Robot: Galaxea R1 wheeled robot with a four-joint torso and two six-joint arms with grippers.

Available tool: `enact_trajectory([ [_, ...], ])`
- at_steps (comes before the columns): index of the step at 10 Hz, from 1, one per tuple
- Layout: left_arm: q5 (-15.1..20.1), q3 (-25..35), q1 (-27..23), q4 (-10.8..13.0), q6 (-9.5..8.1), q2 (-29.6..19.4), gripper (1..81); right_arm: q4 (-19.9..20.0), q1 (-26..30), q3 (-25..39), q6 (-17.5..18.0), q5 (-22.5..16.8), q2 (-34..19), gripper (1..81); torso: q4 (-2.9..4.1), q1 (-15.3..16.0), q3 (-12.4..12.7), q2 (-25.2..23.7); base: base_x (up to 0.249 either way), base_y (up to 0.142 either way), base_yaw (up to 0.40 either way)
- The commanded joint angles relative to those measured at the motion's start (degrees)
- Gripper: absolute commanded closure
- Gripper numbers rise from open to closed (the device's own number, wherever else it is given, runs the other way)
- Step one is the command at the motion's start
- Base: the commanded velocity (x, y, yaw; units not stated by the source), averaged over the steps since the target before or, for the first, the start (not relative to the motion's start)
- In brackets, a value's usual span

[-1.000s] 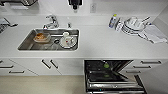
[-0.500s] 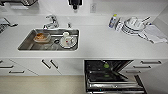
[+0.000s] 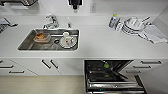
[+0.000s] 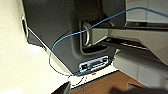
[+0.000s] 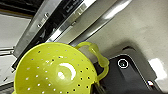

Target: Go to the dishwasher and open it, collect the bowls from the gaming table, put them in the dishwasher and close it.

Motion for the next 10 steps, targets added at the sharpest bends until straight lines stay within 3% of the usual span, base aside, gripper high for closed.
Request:
enact_trajectory([
  [1,-2.95,-12.46,5.26,1.57,0.25,7.11,1.0,0.06,10.29,7.68,3.36,-7.90,-6.30,81.1,0.00,0.00,0.00,0.00,0.000,0.000,0.000],
  [5,-3.12,-19.85,7.72,1.57,0.34,11.94,1.0,0.24,21.89,12.61,5.91,-15.45,-5.17,81.1,0.00,0.00,0.00,0.00,0.000,0.000,0.000],
  [10,-3.21,-24.78,8.95,0.78,0.25,15.99,1.0,0.15,30.60,6.90,7.50,-24.43,7.31,81.1,0.00,0.00,0.00,0.00,0.000,0.000,0.000],
])
